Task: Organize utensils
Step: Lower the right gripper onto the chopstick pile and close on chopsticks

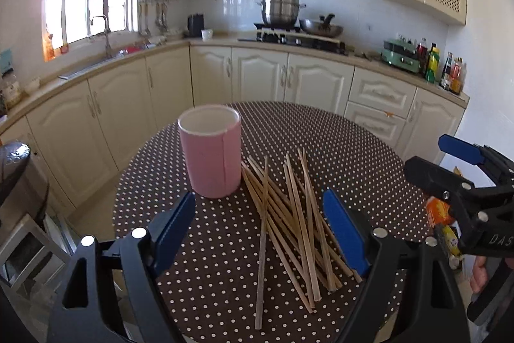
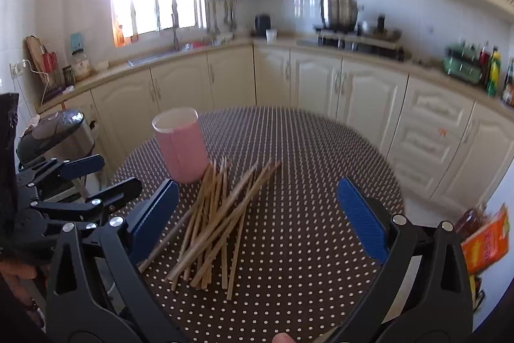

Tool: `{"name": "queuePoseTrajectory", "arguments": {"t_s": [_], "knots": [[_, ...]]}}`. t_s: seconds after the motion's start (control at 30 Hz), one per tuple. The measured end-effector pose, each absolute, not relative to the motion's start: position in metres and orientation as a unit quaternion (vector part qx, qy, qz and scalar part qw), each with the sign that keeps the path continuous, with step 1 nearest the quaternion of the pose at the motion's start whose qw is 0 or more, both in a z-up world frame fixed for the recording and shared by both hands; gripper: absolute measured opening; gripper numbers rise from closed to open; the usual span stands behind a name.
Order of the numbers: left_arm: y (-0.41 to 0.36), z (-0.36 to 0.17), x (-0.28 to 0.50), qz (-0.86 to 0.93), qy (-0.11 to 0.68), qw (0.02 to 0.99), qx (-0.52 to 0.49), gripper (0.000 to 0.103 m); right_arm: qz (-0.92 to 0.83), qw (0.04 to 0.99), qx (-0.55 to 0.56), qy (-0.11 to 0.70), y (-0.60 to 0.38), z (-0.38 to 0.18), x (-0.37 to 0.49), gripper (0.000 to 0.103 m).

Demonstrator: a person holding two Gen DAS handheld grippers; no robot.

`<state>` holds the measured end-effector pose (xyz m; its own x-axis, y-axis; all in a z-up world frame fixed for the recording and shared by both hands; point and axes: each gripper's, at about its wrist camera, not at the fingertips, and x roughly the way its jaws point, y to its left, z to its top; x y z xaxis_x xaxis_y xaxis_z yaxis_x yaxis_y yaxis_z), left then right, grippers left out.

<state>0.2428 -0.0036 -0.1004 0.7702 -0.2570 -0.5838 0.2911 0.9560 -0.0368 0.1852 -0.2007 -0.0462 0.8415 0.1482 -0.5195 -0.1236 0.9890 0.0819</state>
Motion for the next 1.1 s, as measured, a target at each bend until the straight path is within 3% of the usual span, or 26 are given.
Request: {"name": "queuePoseTrajectory", "arguments": {"t_s": [0.07, 0.2, 0.63, 0.7, 0.9, 1.1], "knots": [[-0.007, -0.121, 0.266, -0.146, 0.338, 0.929, 0.038, 0.079, 0.075, 0.950, 0.023, 0.302, -0.203, -0.060, 0.204, 0.097], [-0.014, -0.157, 0.302, -0.145, 0.391, 0.908, 0.049, 0.055, 0.094, 0.923, 0.036, 0.372, -0.206, -0.087, 0.241, 0.090], [-0.031, -0.199, 0.345, -0.166, 0.467, 0.866, 0.064, 0.031, 0.128, 0.857, 0.064, 0.494, -0.205, -0.127, 0.302, 0.069], [-0.034, -0.201, 0.351, -0.169, 0.474, 0.862, 0.057, 0.028, 0.130, 0.850, 0.070, 0.506, -0.207, -0.129, 0.308, 0.062], [-0.045, -0.204, 0.367, -0.179, 0.490, 0.852, 0.047, 0.013, 0.137, 0.833, 0.082, 0.530, -0.203, -0.133, 0.323, 0.058], [-0.050, -0.202, 0.379, -0.185, 0.500, 0.846, 0.026, 0.012, 0.142, 0.809, 0.102, 0.562, -0.199, -0.143, 0.344, 0.041]]}}
